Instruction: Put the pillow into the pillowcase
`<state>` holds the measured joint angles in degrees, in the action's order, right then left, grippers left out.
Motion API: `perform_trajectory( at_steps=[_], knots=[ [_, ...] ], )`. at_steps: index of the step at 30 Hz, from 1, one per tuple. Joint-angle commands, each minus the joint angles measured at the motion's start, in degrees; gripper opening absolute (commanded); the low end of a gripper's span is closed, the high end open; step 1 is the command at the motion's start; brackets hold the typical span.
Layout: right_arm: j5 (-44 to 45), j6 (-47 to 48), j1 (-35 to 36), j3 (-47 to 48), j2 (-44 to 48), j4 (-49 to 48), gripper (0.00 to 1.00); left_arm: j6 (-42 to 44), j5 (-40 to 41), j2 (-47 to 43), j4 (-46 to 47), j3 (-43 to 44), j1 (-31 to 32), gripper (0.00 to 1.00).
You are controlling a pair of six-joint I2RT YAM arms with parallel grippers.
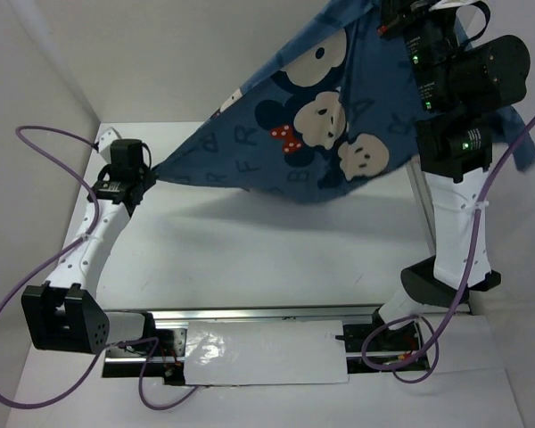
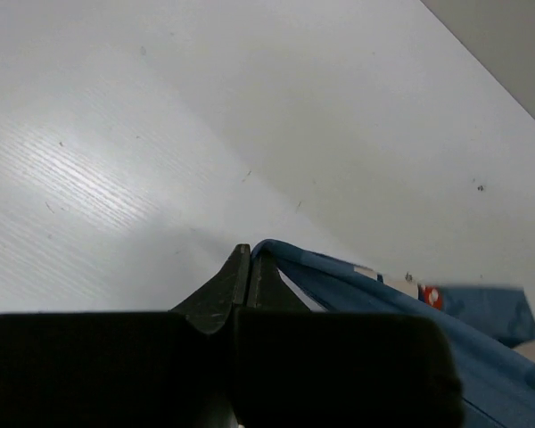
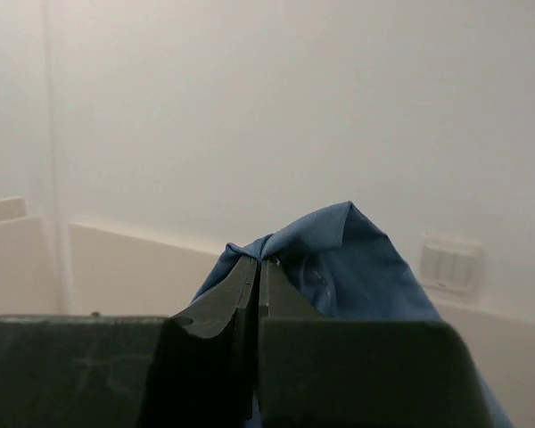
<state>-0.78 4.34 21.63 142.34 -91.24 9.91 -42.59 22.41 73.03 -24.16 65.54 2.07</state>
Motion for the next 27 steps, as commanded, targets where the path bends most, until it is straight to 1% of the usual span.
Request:
perform_trajectory(
  at_steps=[1,2,3,5,8,11,13,16,17,19,20,21,23,24,25,26,27],
  knots=[
    [-7.13,0.5,-0.09,5.91,-2.17,-15.45,0.0,-0.56,2.11,4.2,-0.89,-2.51,-1.36,0.0],
    [-7.13,0.5,-0.09,7.84,-2.71,-14.84,0.0,-0.57,2.11,5.09,-0.28,-2.52,-1.88,0.0],
    [-3.57,0.5,-0.09,8.91,-2.1,-14.83,0.0,-0.57,1.32,6.75,-0.27,-2.52,-1.89,0.0],
    [-3.53,0.5,-0.09,5.85,-0.61,-18.16,0.0,0.04,0.61,7.99,-0.27,-2.0,-1.89,0.0],
    [-4.75,-1.53,-0.09,8.38,-0.6,-17.22,0.0,0.05,0.09,9.05,-0.27,-0.42,-1.89,0.0],
    [-2.93,-1.53,-0.09,6.81,0.35,-18.61,0.0,0.75,-1.14,8.27,-0.27,1.77,-1.89,0.0],
    [-2.92,-1.53,-0.71,8.29,1.67,-18.09,0.0,1.27,1.04,6.17,-1.23,4.58,-2.5,0.0],
    [-3.7,-2.75,-1.76,6.73,4.22,-19.84,0.0,2.16,0.44,4.84,-2.2,7.58,-3.73,0.0],
    [-4.4,-4.24,-1.76,6.2,5.88,-19.84,0.0,2.94,-1.48,4.84,-2.73,9.59,-5.04,0.0],
    [-4.41,-5.48,-3.78,6.19,7.04,-19.84,0.0,2.95,-1.5,4.31,-6.06,12.14,-6.19,0.0],
    [-4.41,-5.48,-4.48,6.19,8.17,-18.89,0.0,2.95,0.77,2.83,-7.46,13.55,-7.41,0.0],
    [-4.41,-5.48,-5.79,6.19,8.88,-18.35,0.0,2.95,1.75,2.12,-9.91,16.61,-8.21,0.0],
    [-4.41,-6.01,-7.29,6.19,10.29,-18.35,0.0,4.78,2.89,0.62,-11.78,20.31,-10.4,0.0],
    [-3.8,-6.53,-8.0,6.19,11.95,-18.35,0.0,6.88,3.68,-0.08,-13.0,24.68,-10.94,0.0],
    [-3.79,-6.54,-9.4,6.19,12.83,-18.35,0.0,6.9,4.91,-0.69,-14.75,27.34,-11.46,0.0],
    [-3.79,-6.54,-10.02,6.19,13.71,-18.35,0.0,6.9,6.14,-0.7,-19.56,30.23,-12.08,0.0],
    [-3.79,-7.06,-10.63,6.19,15.64,-18.87,0.0,6.9,7.8,-0.7,-21.52,35.14,-13.22,0.0]
  ],
)
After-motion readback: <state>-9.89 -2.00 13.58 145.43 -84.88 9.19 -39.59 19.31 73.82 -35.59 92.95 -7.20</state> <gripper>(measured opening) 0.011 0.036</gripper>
